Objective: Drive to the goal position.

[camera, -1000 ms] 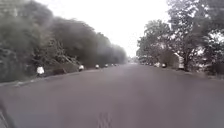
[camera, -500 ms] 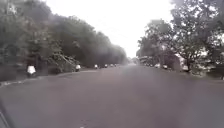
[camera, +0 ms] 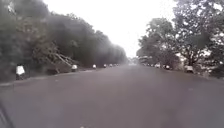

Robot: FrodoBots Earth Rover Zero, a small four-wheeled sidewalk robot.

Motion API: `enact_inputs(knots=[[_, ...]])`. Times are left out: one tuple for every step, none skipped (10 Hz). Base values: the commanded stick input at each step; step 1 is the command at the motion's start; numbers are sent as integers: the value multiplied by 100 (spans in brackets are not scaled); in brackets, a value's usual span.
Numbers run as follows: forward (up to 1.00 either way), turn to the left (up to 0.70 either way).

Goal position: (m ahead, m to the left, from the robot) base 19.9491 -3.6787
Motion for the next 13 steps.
enact_inputs(knots=[[100,0],[100,0],[100,0],[100,0],[100,0],[100,0],[100,0],[100,0],[100,0],[100,0],[100,0],[100,0],[100,0]])
